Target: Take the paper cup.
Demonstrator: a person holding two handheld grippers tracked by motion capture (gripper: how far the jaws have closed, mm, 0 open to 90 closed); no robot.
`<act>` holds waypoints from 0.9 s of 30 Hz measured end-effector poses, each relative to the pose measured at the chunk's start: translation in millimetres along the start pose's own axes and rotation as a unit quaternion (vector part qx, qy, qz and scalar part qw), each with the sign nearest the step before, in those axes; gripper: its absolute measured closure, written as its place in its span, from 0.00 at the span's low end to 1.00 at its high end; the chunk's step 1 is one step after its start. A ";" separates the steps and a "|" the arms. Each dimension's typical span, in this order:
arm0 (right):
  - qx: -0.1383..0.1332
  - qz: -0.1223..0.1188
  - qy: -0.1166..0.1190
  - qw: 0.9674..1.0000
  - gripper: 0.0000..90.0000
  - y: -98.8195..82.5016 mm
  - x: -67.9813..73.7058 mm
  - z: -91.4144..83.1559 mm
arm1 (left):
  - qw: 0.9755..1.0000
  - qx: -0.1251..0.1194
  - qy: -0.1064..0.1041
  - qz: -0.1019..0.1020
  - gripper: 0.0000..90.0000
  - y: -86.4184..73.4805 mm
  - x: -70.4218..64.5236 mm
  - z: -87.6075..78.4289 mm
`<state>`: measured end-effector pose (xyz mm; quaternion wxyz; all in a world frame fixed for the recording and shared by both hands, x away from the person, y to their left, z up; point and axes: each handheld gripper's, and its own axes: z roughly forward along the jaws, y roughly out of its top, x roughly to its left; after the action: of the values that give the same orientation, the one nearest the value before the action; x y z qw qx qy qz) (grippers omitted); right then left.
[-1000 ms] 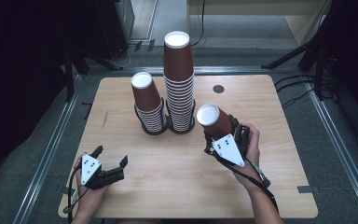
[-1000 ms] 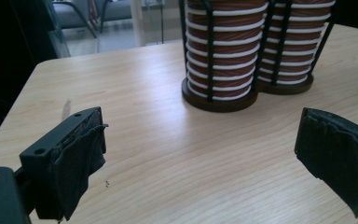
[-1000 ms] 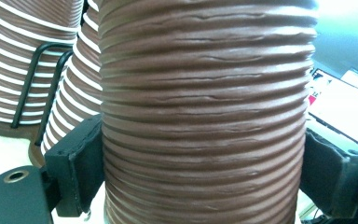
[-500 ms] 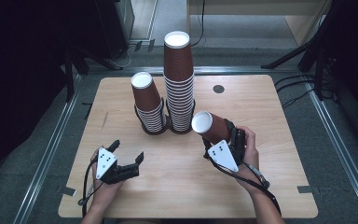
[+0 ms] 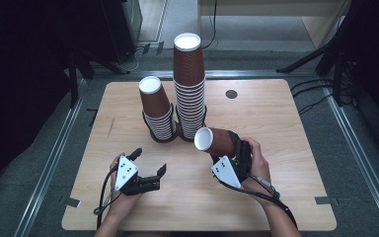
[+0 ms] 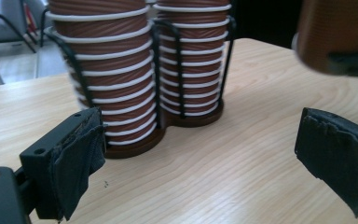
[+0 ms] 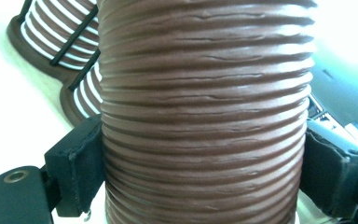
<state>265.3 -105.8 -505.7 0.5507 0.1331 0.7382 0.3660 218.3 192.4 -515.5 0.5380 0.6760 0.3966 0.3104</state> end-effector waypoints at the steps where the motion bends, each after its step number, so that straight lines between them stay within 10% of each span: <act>1: 0.000 -0.006 0.001 1.000 0.14 -0.2 1.6 0.6 | 1.000 -0.001 -0.005 -0.001 0.03 0.7 -1.2 0.2; 27: -0.048 -0.130 0.046 0.989 0.14 17.0 36.7 18.9 | 0.998 -0.017 -0.067 0.001 0.03 9.5 -18.0 4.1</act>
<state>265.8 -64.6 -522.7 0.5653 -0.0074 0.7553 0.3315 214.8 173.8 -507.1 0.5741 0.6867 0.3537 0.2717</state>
